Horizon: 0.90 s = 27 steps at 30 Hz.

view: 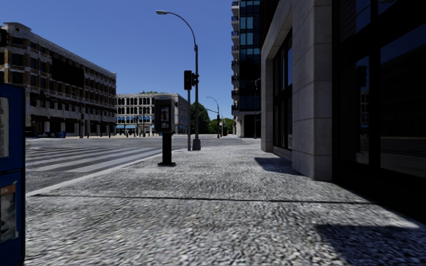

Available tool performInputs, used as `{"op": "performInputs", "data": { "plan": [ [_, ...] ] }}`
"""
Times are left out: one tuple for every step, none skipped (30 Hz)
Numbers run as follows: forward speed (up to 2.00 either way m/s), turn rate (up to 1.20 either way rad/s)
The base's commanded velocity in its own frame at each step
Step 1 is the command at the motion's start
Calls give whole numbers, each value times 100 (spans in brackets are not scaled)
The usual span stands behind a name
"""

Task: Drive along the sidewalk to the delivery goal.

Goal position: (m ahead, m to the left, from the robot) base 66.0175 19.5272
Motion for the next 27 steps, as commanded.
{"op": "performInputs", "data": {
  "plan": [
    [200, 0],
    [200, 0],
    [200, 0],
    [200, 0],
    [200, 0],
    [200, 0],
    [200, 0],
    [200, -20],
    [200, -65],
    [200, -120],
    [200, -120],
    [200, -120],
    [200, -120],
    [200, -120],
    [200, -120],
    [200, -120],
    [200, -107],
    [200, -29],
    [200, -9],
    [200, -4],
    [200, 0],
    [200, 0],
    [200, 0],
    [200, 0],
    [200, 0],
    [200, 0],
    [200, 0]
  ]
}}
